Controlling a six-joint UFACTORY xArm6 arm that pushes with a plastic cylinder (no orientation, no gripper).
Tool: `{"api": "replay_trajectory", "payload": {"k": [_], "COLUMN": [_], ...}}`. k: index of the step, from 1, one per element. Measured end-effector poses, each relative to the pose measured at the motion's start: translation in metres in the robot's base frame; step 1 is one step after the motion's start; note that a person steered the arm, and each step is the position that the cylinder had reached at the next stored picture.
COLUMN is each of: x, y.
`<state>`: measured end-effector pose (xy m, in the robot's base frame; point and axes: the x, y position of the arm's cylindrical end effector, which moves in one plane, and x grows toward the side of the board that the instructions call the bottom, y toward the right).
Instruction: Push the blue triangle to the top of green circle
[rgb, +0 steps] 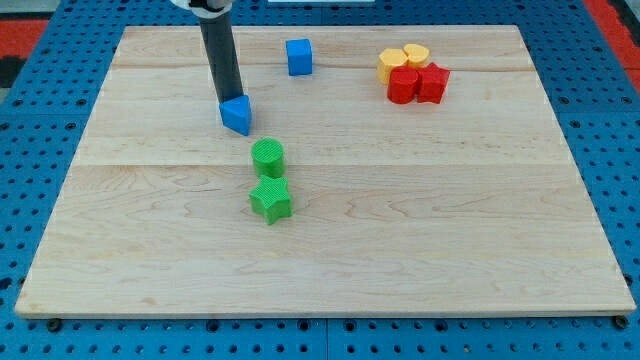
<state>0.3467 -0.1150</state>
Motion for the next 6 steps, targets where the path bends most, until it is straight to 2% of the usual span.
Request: {"api": "replay_trajectory", "payload": {"k": [2, 6], "x": [0.006, 0.017], "y": [-0.067, -0.009]}}
